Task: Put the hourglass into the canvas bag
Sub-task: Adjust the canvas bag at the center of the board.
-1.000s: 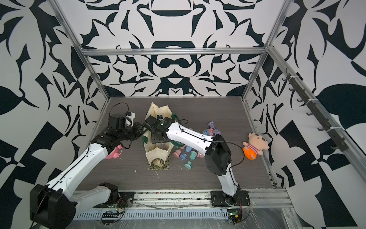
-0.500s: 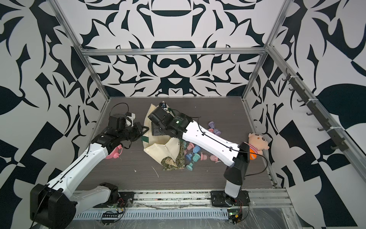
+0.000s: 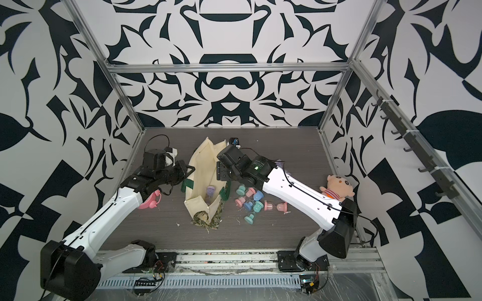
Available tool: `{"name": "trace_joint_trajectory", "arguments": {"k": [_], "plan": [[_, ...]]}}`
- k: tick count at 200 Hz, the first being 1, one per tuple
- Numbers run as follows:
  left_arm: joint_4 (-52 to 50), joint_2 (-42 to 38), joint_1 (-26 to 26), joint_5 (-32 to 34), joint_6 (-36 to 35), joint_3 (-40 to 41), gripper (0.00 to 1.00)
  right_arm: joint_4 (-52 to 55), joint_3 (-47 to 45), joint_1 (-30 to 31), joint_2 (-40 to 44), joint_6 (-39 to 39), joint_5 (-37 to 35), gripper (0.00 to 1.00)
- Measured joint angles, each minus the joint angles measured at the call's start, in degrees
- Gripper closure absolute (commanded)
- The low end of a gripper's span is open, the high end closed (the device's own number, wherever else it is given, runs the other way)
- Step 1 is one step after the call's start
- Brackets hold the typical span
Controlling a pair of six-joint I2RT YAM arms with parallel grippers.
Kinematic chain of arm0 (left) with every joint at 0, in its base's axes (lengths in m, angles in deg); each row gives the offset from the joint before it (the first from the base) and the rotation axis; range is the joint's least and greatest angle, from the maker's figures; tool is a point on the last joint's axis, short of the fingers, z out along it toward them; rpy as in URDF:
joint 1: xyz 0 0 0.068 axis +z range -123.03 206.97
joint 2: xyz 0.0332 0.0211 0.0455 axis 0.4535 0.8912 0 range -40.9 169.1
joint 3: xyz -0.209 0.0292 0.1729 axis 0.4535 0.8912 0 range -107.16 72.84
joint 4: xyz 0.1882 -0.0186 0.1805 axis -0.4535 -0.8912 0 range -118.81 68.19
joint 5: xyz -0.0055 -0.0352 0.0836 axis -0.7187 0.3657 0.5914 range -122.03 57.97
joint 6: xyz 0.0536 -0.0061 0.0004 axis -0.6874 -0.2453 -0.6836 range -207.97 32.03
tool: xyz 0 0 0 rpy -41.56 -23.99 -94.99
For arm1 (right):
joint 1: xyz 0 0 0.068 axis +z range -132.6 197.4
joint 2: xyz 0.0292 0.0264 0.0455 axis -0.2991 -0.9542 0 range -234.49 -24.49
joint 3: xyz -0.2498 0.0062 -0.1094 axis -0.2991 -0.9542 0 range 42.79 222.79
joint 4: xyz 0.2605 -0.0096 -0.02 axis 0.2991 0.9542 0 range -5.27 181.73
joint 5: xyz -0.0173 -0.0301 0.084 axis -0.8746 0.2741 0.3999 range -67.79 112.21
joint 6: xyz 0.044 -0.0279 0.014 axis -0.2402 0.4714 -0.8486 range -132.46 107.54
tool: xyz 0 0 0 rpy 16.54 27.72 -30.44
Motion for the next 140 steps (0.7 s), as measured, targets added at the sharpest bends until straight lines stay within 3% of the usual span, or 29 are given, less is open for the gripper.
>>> {"name": "trace_joint_trajectory", "arguments": {"k": [50, 97, 140], "plan": [[1.6, 0.1, 0.0, 0.2, 2.3, 1.0, 1.00, 0.2, 0.1, -0.6, 1.0, -0.2, -1.1, 0.28], [6.1, -0.2, -0.5, 0.2, 9.9, 3.9, 1.00, 2.7, 0.0, -4.5, 1.0, -1.9, 0.0, 0.35], [11.1, -0.9, -2.1, 0.9, 18.3, 6.2, 1.00, 4.3, 0.2, -4.4, -1.5, -2.2, 1.0, 0.38]]}}
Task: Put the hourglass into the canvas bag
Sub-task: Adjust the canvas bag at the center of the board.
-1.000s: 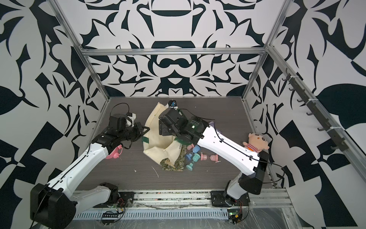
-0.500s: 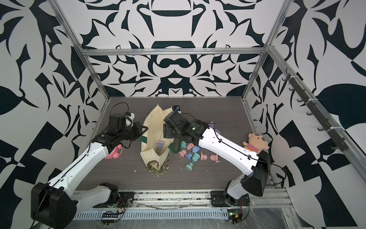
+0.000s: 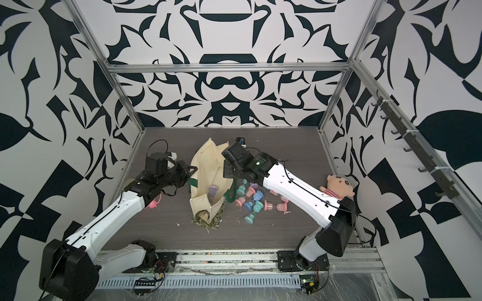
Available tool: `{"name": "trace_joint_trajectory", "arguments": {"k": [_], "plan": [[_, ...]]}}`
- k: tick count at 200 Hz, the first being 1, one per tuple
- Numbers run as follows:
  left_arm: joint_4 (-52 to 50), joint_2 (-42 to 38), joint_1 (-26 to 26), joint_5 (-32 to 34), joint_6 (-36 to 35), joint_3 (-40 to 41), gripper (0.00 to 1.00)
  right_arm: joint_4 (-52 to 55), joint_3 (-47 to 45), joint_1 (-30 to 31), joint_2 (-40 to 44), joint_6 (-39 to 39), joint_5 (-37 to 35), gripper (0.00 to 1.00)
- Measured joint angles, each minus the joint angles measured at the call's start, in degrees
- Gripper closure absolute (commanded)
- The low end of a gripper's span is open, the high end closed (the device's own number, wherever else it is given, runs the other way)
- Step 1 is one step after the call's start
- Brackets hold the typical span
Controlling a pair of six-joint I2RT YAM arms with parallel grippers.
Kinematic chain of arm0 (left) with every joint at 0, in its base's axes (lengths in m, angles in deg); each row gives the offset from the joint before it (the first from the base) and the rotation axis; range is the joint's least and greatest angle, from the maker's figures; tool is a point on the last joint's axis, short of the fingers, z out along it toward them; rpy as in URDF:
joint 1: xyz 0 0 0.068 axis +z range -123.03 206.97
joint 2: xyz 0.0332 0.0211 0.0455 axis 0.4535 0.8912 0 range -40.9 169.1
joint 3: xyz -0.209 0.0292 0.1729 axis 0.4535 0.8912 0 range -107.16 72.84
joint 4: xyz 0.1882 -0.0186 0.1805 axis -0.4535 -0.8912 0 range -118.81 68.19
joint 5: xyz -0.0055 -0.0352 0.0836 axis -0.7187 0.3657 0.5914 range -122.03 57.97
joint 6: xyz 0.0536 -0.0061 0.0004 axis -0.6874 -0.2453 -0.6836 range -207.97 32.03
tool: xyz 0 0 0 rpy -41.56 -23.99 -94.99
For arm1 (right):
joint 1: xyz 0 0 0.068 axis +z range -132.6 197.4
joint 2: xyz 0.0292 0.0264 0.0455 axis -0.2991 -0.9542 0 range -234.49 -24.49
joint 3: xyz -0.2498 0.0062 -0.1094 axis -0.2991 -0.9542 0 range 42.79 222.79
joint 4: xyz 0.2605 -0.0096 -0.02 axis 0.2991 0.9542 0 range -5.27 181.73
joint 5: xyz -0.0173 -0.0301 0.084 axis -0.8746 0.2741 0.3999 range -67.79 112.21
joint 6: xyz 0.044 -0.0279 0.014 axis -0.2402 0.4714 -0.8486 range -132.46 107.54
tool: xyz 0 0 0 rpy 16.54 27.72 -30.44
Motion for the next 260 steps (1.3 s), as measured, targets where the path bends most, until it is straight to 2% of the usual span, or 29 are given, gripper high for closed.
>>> {"name": "trace_joint_trajectory", "arguments": {"k": [24, 32, 44, 58, 76, 116, 135, 171, 180, 199, 208, 224, 260], "plan": [[1.5, 0.0, -1.1, 0.9, 3.7, 0.6, 1.00, 1.4, 0.5, 0.0, -2.8, -0.2, 0.5, 0.47], [1.7, 0.0, -1.4, 1.3, 4.4, 0.7, 1.00, 1.9, 0.5, 0.0, -3.7, 0.0, 0.7, 0.54], [2.0, -0.2, -1.7, 1.9, 5.6, 0.9, 1.00, 2.3, 0.6, 0.0, -4.7, -0.4, 0.9, 0.65], [2.3, -0.6, -1.9, 2.6, 6.6, 1.2, 1.00, 3.0, 1.0, 0.0, -5.7, 0.0, 1.0, 0.86], [2.4, -1.5, -2.1, 3.5, 7.3, 1.9, 1.00, 3.5, 1.8, -0.4, -6.5, -0.4, 1.0, 1.00], [1.7, -2.1, -3.3, 5.1, 6.4, 1.9, 1.00, 4.4, 5.0, -2.4, -8.5, 1.4, 1.6, 1.00], [0.7, -2.0, -3.6, 5.7, 4.8, 1.7, 0.86, 4.6, 6.6, -3.5, -10.0, 2.5, 2.9, 1.00], [-5.0, -1.5, -3.8, 6.7, -0.3, -1.3, 0.68, 4.2, 7.5, -4.0, -10.9, 3.6, 4.6, 1.00], [-6.4, -1.5, -3.8, 7.2, -1.6, -2.3, 0.67, 3.9, 7.5, -4.0, -10.9, 3.6, 5.0, 0.93], [-8.2, -1.4, -3.8, 8.1, -4.4, -4.3, 0.68, 3.3, 7.4, -4.0, -10.9, 3.3, 5.5, 0.73], [-8.9, -1.2, -3.8, 8.3, -5.6, -5.0, 0.71, 3.0, 7.3, -4.0, -10.9, 4.1, 5.6, 0.65], [-9.5, -0.5, -3.8, 8.4, -7.7, -6.0, 0.77, 2.6, 7.2, -4.0, -10.9, 4.0, 5.6, 0.56], [-10.4, 1.8, -3.8, 7.8, -11.0, -7.0, 0.74, 2.4, 7.2, -4.0, -9.7, 4.3, 5.3, 0.43]]}}
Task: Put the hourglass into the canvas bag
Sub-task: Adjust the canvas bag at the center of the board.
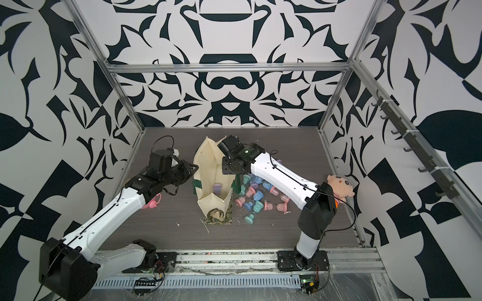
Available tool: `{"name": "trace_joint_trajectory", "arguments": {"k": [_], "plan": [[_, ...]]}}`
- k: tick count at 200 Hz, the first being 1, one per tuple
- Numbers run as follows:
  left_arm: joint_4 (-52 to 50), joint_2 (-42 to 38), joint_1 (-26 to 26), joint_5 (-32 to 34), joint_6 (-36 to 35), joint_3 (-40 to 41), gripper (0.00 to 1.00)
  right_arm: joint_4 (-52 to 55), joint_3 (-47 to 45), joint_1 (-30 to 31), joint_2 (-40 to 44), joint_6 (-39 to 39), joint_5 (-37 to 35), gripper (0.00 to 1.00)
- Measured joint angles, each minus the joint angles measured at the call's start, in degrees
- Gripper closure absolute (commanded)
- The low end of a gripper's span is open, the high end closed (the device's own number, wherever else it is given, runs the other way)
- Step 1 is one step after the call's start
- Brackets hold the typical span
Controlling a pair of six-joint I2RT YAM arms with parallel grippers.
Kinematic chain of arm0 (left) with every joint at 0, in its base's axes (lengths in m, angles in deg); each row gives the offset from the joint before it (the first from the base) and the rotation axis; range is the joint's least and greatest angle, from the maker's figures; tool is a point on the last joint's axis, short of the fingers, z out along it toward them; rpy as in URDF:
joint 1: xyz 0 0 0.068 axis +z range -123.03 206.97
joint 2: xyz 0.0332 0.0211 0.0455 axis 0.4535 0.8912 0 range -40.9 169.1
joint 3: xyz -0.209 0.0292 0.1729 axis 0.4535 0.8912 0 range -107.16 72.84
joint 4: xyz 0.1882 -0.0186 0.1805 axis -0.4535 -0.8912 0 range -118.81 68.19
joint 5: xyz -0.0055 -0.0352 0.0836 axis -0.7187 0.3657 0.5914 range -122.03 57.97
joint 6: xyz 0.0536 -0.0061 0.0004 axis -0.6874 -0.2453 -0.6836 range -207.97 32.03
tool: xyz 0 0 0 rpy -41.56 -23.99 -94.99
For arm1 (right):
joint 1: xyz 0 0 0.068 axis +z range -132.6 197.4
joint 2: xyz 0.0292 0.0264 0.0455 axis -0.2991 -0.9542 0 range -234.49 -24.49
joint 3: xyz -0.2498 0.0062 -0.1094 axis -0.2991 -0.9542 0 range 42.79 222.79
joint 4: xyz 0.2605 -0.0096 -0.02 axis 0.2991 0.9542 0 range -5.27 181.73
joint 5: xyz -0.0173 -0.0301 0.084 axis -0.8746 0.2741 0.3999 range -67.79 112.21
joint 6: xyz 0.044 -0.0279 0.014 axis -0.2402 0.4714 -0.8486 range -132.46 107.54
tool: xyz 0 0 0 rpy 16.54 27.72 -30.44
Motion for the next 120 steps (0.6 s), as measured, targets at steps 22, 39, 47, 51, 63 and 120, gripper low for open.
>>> {"name": "trace_joint_trajectory", "arguments": {"k": [22, 39, 47, 51, 63, 120], "plan": [[-0.5, 1.6, 0.0, -0.8, -1.3, -0.1, 0.81, 0.2, 0.0, 0.0, 2.4, 0.4, -1.2, 0.42], [-0.7, 2.1, 0.0, -1.2, -2.0, -0.1, 0.87, 1.0, 0.0, -0.2, 5.1, 1.0, -3.9, 0.42], [-0.8, 2.2, 0.0, -1.4, -2.4, -0.1, 0.89, 1.3, -0.2, -0.5, 6.7, 1.2, -5.3, 0.41], [-0.8, 2.2, 0.0, -1.5, -2.8, -0.1, 0.90, 1.4, -0.5, -0.8, 7.6, 1.3, -6.0, 0.41], [-1.1, 2.2, 0.0, -1.7, -3.2, -0.5, 0.90, 1.7, -2.0, -2.1, 10.6, 1.4, -8.1, 0.39], [-1.3, 2.4, 0.0, -2.5, -5.0, -1.4, 0.93, 1.7, -15.1, -18.3, 21.4, 4.9, -10.3, 0.46]]}}
